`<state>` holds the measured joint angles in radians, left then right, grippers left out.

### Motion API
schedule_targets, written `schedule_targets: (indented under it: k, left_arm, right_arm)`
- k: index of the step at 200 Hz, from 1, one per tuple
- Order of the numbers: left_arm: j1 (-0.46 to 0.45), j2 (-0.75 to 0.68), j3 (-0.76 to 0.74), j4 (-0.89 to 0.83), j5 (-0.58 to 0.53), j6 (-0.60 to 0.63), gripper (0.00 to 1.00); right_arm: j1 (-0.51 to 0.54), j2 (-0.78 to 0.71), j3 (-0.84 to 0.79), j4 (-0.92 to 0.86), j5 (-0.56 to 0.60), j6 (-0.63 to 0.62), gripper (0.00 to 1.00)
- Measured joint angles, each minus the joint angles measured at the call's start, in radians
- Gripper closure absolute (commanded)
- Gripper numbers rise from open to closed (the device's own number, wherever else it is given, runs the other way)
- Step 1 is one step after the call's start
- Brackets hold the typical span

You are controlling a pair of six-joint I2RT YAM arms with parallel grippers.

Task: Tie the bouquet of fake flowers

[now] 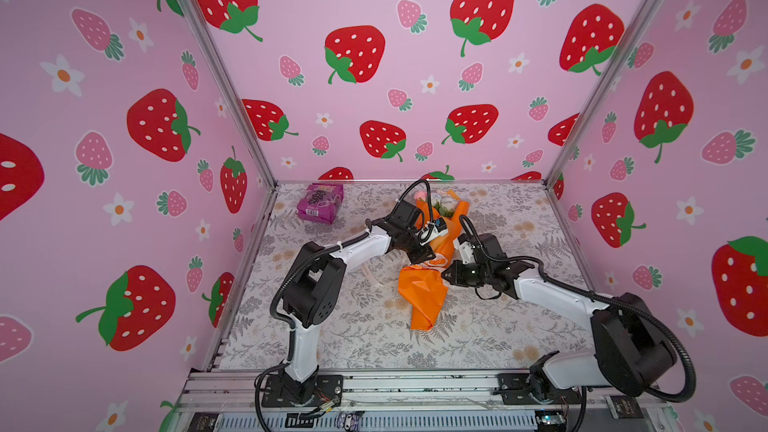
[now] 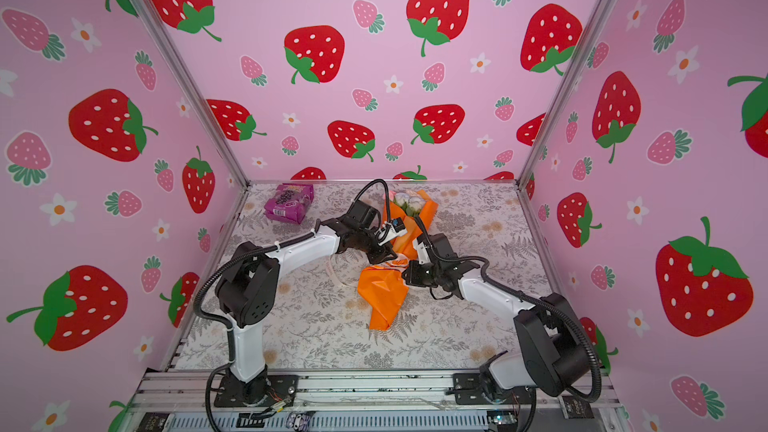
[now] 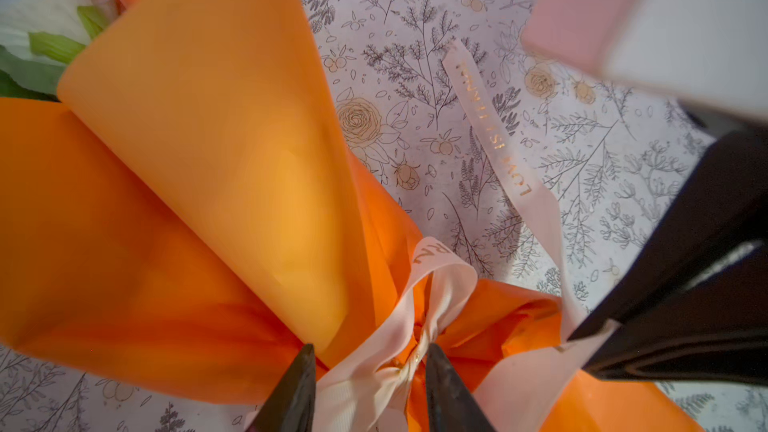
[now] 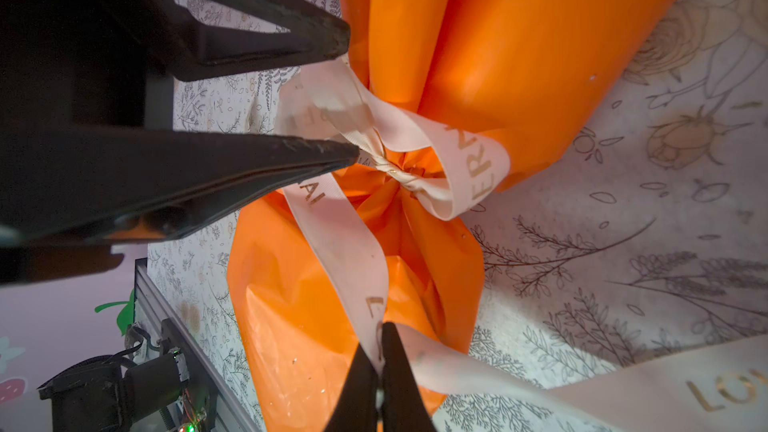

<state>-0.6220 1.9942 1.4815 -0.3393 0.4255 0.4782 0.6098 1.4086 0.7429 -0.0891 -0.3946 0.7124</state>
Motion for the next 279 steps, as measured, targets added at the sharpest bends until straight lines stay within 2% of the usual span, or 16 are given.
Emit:
schedule_targets:
  k: [35, 78, 105, 116, 134, 140, 180, 204, 239, 279]
  left_arm:
    - [0.0, 0.043, 0.061, -0.048, -0.001, 0.047, 0.56]
    - [-0.001, 0.062, 0.064, -0.092, -0.007, 0.084, 0.62]
    - [-0.001, 0.062, 0.071, -0.1, -0.007, 0.097, 0.73]
    - [-0.002, 0.062, 0.075, -0.107, -0.006, 0.103, 0.84]
    - [-0.005, 0.062, 0.077, -0.113, -0.005, 0.1, 0.93]
    - [-0.007, 0.062, 0.077, -0.115, -0.005, 0.098, 1.0]
    - [-0.014, 0.053, 0.076, -0.117, -0.007, 0.1, 1.0]
    - [-0.018, -0.008, 0.039, -0.097, -0.006, 0.081, 1.0]
    - [-0.02, -0.123, -0.032, -0.041, -0.005, 0.039, 1.0]
    - [-0.026, -0.187, -0.098, -0.009, 0.002, -0.009, 1.0]
  right_arm:
    - [-0.004, 0.0, -0.001, 0.0, -0.005, 0.002, 0.91]
    - [-0.01, -0.007, -0.004, 0.0, -0.008, 0.003, 0.9]
    - [-0.01, -0.012, -0.005, 0.0, -0.008, 0.005, 0.9]
    - [-0.01, -0.015, -0.008, 0.0, -0.008, 0.005, 0.9]
    - [-0.011, -0.021, -0.016, 0.0, -0.008, 0.008, 0.9]
    - [-0.011, -0.022, -0.018, 0.0, -0.008, 0.01, 0.9]
    - [-0.013, -0.027, -0.027, 0.006, -0.017, 0.028, 0.9]
    - [-0.015, -0.039, -0.047, 0.034, -0.037, 0.058, 0.89]
    - [-0.017, -0.06, -0.1, 0.108, -0.071, 0.137, 0.89]
    - [-0.017, -0.077, -0.166, 0.245, -0.117, 0.269, 0.89]
